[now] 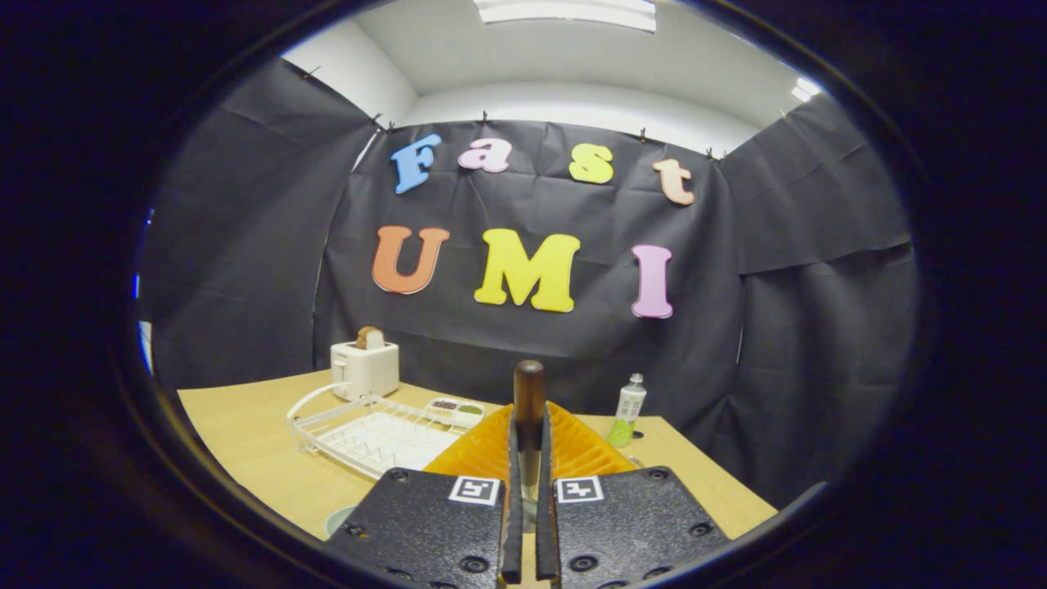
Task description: Take the plate from the dish rack, then take the spoon from the basket and place it into the plate.
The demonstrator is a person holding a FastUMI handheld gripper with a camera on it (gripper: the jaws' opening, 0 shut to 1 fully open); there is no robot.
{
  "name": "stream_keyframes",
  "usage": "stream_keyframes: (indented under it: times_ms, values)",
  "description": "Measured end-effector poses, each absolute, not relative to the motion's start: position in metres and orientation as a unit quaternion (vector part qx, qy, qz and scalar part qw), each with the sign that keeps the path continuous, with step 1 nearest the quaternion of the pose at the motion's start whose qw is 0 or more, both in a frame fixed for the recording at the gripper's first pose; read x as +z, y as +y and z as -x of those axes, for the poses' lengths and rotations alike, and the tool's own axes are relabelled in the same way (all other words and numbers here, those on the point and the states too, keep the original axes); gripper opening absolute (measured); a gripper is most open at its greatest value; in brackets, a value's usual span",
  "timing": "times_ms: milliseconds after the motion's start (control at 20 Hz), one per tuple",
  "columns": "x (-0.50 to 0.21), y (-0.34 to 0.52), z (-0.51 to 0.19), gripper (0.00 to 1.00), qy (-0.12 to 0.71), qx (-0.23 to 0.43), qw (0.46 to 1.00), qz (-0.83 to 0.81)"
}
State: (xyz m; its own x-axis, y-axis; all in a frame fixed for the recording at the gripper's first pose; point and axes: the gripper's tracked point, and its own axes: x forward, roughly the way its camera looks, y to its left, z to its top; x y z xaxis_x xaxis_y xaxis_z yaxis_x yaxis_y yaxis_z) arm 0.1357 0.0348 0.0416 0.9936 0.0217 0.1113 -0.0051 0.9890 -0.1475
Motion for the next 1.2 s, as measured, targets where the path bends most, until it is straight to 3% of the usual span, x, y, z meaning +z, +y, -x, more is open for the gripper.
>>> stream_keyframes:
  times_ms: [400,800,1200]
  values:
    - [-0.042,0.083,-0.125,0.12,0.033,0.016,0.998,-0.044]
    - [-0.067,0.101,-0.114,0.14,0.036,0.016,0.998,-0.045]
    - [-0.067,0.068,-0.116,0.18,0.034,-0.029,0.998,-0.037]
